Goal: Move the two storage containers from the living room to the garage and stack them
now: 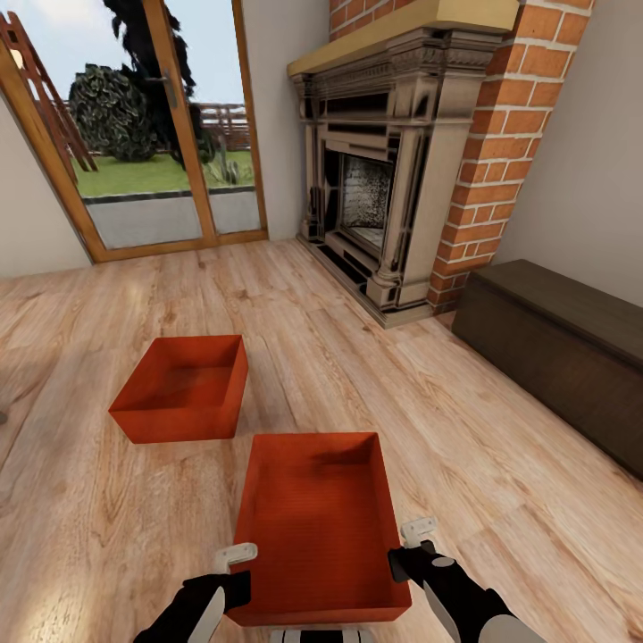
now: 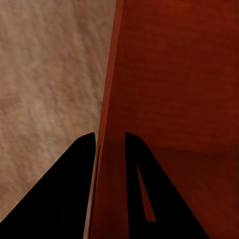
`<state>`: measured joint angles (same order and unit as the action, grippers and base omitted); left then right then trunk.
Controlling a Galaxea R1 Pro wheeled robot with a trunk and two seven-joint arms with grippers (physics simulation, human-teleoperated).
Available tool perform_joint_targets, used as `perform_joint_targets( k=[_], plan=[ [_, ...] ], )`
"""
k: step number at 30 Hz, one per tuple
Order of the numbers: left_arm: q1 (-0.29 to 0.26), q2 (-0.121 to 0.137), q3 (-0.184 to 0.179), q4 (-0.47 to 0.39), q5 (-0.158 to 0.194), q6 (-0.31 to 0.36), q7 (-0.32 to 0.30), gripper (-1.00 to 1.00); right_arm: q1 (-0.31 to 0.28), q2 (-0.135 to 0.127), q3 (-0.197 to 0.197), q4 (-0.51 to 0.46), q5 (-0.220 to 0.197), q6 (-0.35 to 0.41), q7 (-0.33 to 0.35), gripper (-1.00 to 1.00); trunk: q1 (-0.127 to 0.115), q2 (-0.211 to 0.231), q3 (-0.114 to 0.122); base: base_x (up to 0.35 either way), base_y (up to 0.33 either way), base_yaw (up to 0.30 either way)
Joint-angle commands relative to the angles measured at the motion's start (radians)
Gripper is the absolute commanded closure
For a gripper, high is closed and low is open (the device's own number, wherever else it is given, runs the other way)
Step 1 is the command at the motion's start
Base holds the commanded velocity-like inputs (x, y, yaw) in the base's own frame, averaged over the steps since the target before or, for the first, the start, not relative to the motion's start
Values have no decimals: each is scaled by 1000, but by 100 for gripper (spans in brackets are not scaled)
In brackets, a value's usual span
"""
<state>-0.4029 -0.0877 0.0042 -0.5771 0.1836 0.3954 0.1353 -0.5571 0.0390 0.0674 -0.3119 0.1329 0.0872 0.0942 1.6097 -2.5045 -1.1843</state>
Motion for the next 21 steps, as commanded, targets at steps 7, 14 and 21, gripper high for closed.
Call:
perform_joint_targets(
  k=[7, 14, 21],
  plan=[
    [-1, 2, 6, -5, -8, 7, 12, 100, 0, -1, 2, 0, 13, 6, -1, 100, 0, 0, -1, 0, 0, 0],
    [-1, 3, 7, -4, -8, 7, 12, 100, 0, -2, 2, 0, 13, 6, -1, 100, 0, 0, -1, 0, 0, 0],
    [27, -15, 17, -7, 2, -10, 9, 100, 0, 5, 8, 8, 9, 0, 0, 100, 0, 0, -1, 0, 0, 0]
  ],
)
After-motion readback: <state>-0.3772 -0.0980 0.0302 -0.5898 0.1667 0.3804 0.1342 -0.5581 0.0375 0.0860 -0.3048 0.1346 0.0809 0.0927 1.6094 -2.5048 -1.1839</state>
